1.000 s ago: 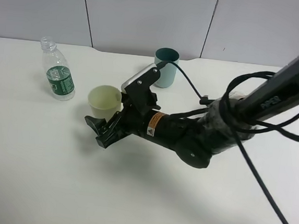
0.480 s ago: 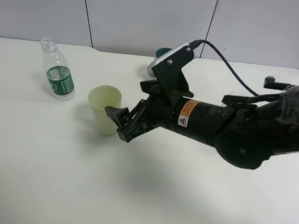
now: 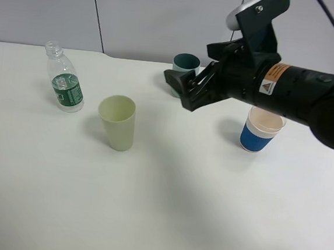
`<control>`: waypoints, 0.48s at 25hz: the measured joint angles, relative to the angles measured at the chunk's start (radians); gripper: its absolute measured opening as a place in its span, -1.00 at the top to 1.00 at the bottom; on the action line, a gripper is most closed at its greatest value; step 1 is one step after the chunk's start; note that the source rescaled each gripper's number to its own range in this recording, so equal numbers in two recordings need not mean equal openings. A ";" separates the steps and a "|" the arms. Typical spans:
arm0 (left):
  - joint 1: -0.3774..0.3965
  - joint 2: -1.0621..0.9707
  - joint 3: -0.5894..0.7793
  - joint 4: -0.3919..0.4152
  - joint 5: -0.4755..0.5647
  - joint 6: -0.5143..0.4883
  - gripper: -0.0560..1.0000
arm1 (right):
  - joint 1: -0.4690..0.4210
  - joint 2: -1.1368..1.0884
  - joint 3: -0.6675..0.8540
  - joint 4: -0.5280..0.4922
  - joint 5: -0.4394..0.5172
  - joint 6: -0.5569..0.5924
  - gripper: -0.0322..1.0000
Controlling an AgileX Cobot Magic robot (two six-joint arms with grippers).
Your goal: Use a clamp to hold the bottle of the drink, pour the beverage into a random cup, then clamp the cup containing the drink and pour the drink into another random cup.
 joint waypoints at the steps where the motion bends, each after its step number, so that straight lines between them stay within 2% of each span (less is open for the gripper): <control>1: 0.000 0.000 0.000 0.000 0.000 0.000 -0.76 | -0.034 -0.016 0.000 -0.013 0.018 0.000 -0.80; 7: 0.000 0.000 0.000 0.000 0.000 0.000 -0.76 | -0.259 -0.101 0.000 -0.034 0.126 0.008 -0.80; 8: 0.000 0.000 0.000 0.000 0.000 0.000 -0.76 | -0.333 -0.135 0.000 -0.032 0.159 0.022 -0.80; 12: 0.000 0.000 0.000 0.000 0.000 0.000 -0.76 | -0.439 -0.226 0.000 -0.031 0.237 0.039 -0.80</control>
